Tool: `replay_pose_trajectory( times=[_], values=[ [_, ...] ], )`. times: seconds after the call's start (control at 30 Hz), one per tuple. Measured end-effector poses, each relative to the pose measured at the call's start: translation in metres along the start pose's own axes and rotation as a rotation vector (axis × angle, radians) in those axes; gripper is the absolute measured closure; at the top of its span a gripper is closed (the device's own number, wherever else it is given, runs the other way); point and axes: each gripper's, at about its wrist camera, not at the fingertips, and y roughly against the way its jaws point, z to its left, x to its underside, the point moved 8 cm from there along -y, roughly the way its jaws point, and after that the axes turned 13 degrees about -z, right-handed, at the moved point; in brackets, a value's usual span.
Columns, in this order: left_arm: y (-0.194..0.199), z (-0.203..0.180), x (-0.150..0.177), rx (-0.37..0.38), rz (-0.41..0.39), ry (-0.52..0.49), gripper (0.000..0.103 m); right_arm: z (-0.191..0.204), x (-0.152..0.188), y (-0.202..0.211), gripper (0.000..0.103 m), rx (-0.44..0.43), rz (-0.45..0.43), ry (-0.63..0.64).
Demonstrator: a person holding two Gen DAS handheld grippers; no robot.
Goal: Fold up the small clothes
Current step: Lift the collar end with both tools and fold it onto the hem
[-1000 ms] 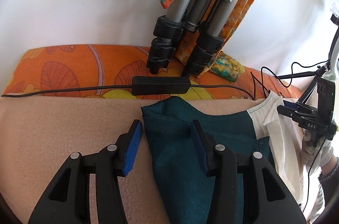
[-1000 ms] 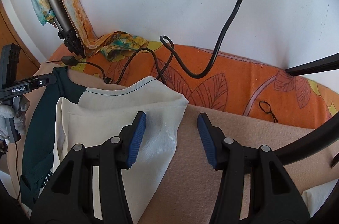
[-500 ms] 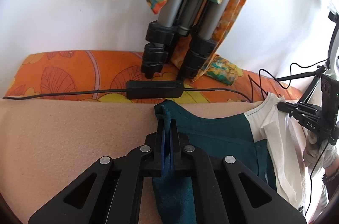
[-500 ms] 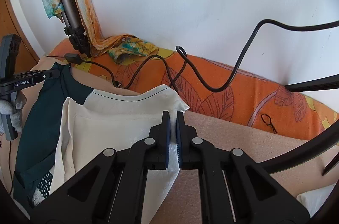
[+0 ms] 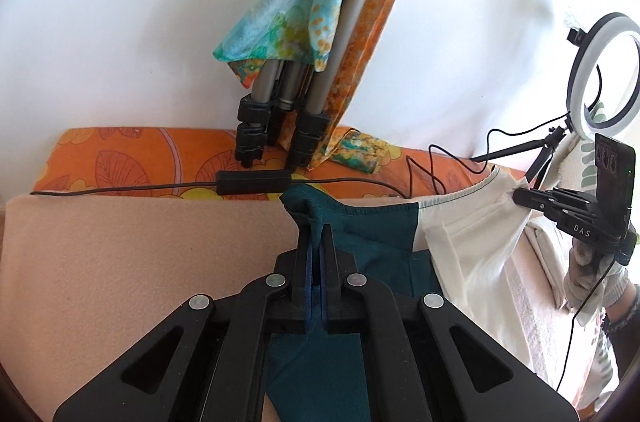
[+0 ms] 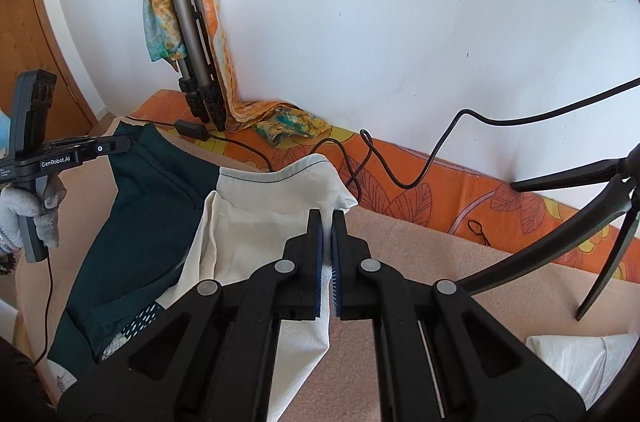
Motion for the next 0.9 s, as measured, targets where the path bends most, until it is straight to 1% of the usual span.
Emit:
replay_pose_trajectory(
  times=[0.1,0.23,0.37,0.47,0.57,0.67,0.8,0.9],
  values=[
    [0.015,-0.02,-0.002,0.003,-0.019,-0.025,0.102,0.011,-0.004,0.028,0.098,-0.007,-0.014,0.009],
    [0.048,-0.038,-0.001,0.018,-0.034,-0.033,0.102,0.029,-0.003,0.067,0.098,-0.007,-0.028,0.026],
    [0.08,-0.057,0.008,0.033,-0.049,-0.043,0.102,0.048,0.009,0.101,0.098,-0.008,-0.03,0.028],
    [0.105,-0.066,0.021,0.05,-0.052,-0.025,0.102,0.063,0.022,0.129,0.098,-0.013,-0.035,0.017],
    [0.127,-0.074,0.042,0.066,-0.052,-0.017,0.102,0.079,0.043,0.155,0.098,-0.012,-0.035,0.023],
    [0.152,-0.079,0.07,0.088,-0.035,0.005,0.102,0.099,0.071,0.18,0.098,-0.023,-0.036,0.025],
    [0.178,-0.081,0.113,0.083,0.0,-0.003,0.102,0.112,0.113,0.203,0.098,-0.024,-0.012,0.013],
    [0.189,-0.08,0.144,0.074,0.035,-0.008,0.102,0.116,0.147,0.213,0.098,-0.014,0.002,-0.004]
  ],
)
